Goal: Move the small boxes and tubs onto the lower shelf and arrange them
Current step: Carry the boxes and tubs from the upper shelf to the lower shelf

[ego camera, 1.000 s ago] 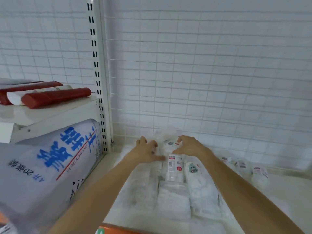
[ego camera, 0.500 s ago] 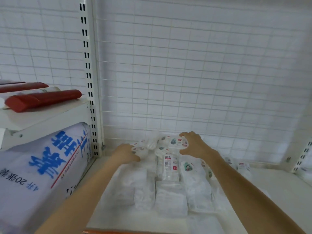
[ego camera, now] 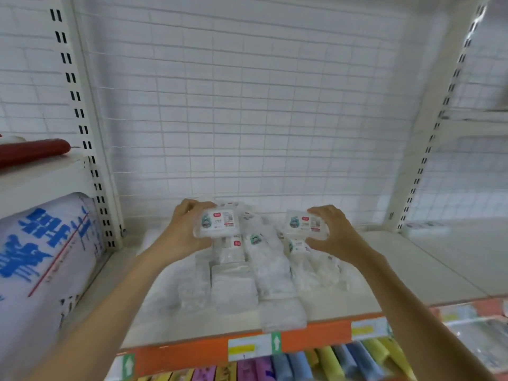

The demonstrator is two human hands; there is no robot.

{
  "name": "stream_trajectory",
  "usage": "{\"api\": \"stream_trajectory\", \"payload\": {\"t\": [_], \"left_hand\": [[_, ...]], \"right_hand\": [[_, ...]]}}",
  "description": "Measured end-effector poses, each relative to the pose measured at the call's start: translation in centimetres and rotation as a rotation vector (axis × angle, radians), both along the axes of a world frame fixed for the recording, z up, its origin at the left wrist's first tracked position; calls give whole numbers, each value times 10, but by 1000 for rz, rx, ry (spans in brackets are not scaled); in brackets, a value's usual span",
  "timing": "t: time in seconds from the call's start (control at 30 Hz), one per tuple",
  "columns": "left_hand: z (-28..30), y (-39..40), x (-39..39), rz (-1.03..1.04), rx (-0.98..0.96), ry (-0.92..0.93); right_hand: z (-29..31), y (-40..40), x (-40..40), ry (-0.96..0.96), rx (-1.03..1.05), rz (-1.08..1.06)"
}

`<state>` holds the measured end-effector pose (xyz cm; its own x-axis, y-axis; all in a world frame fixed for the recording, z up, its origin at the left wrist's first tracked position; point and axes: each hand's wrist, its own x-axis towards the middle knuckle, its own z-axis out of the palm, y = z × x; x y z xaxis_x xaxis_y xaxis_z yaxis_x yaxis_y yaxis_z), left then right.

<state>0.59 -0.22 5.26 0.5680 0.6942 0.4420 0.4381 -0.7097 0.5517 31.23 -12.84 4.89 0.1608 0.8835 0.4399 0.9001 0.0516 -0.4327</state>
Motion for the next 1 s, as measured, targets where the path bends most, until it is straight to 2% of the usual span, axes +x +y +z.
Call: {"api": "stream_trajectory", "payload": {"t": [0.13, 0.3, 0.57, 0.73, 1.0], "left_hand": [[-16, -38, 44, -158, 59, -1], [-48, -92, 107, -238, 130, 41], [-96, -199, 235, -355, 48, 80], [-104, -208, 267, -356, -43, 112], [-108, -239, 389, -462, -69, 108]], "right_hand": [[-25, -72, 34, -22, 17, -65], [-56, -168, 89, 40, 14, -228], [-97, -326, 171, 120, -86, -409], [-102, -350, 189, 149, -134, -446], [-111, -401, 270, 148, -114, -602]]}}
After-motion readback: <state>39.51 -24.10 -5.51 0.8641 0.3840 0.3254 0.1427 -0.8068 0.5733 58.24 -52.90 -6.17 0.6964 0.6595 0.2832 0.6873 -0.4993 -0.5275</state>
